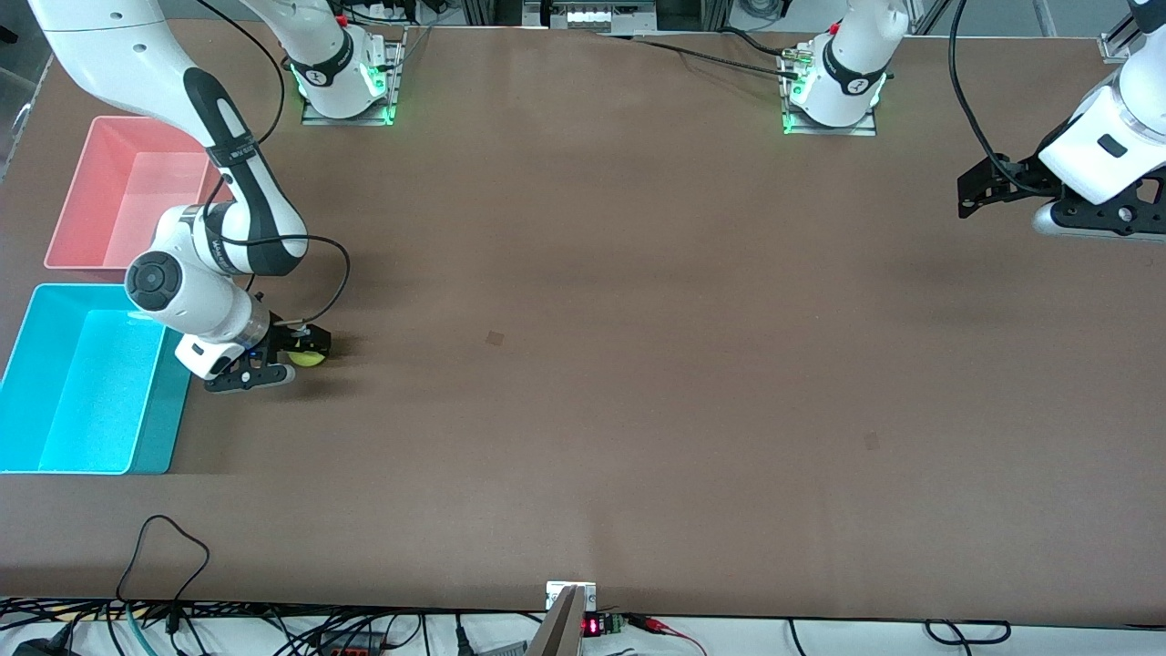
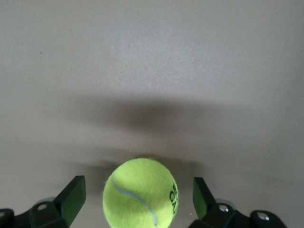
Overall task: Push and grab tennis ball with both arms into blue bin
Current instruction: 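Close the right gripper around the tennis ball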
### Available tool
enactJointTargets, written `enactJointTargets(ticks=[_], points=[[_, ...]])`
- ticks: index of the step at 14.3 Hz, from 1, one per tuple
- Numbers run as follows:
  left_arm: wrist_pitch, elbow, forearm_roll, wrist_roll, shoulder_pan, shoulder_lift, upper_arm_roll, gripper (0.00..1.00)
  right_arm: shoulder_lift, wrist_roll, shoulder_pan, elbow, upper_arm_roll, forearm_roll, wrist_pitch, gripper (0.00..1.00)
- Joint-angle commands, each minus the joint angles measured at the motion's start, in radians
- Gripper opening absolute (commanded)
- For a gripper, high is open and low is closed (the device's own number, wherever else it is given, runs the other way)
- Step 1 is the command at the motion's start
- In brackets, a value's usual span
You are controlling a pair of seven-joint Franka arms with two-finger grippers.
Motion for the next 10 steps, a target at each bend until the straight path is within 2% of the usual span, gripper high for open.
enactJointTargets(ticks=[1, 9, 10], points=[[-0.022, 0.017, -0.014, 0.006, -0.004, -0.002, 0.001, 1.00, 0.021, -0.017, -0.004, 0.005, 0.008, -0.008, -0.016, 1.00], [-0.030, 0.017, -0.014, 0.008, -0.004, -0.001, 0.003, 1.00, 0.045, -0.019, -0.004, -0.003, 0.008, -0.011, -0.018, 1.00], [-0.031, 0.017, -0.014, 0.008, -0.004, -0.002, 0.003, 1.00, 0.043, -0.019, -0.004, -0.003, 0.008, -0.011, -0.018, 0.91]])
